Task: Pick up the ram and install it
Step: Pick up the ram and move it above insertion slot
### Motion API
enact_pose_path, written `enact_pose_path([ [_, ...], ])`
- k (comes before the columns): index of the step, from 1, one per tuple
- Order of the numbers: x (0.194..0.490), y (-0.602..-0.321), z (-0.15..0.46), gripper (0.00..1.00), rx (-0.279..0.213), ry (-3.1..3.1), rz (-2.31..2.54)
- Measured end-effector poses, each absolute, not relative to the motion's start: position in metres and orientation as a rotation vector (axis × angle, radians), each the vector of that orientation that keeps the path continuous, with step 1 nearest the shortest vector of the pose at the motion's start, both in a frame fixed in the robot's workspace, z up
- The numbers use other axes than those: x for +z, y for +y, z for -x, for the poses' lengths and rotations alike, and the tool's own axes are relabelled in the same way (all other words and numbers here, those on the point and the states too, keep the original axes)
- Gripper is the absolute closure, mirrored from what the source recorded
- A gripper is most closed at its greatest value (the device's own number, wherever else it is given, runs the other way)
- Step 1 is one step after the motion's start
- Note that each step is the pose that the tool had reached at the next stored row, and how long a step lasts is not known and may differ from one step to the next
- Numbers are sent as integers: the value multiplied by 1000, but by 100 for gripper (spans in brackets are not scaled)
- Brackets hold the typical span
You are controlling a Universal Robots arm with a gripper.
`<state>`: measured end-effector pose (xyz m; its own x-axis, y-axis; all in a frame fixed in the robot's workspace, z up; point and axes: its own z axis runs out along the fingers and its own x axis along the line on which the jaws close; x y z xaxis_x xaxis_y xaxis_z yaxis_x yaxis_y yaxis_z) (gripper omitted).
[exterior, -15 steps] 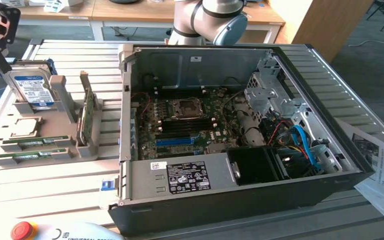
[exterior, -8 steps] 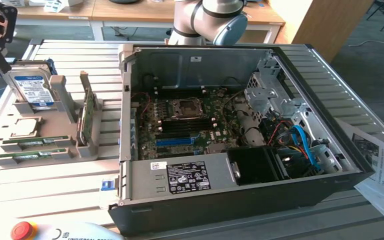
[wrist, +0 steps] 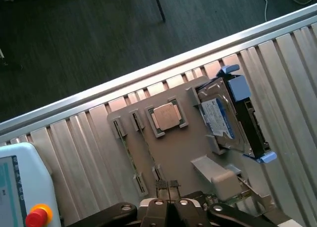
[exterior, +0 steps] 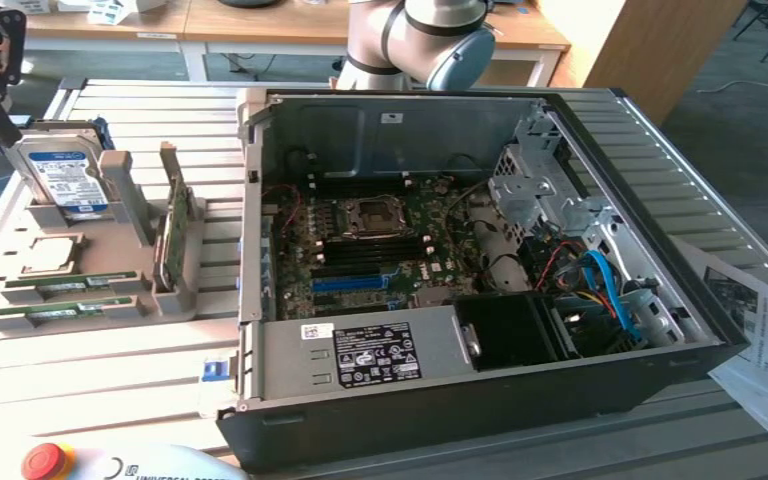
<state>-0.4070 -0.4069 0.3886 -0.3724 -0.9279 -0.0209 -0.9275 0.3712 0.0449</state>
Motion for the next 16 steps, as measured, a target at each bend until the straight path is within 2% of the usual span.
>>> enact_pose_path([
  [16, 389, -407, 407, 89, -74, -2314, -2101],
])
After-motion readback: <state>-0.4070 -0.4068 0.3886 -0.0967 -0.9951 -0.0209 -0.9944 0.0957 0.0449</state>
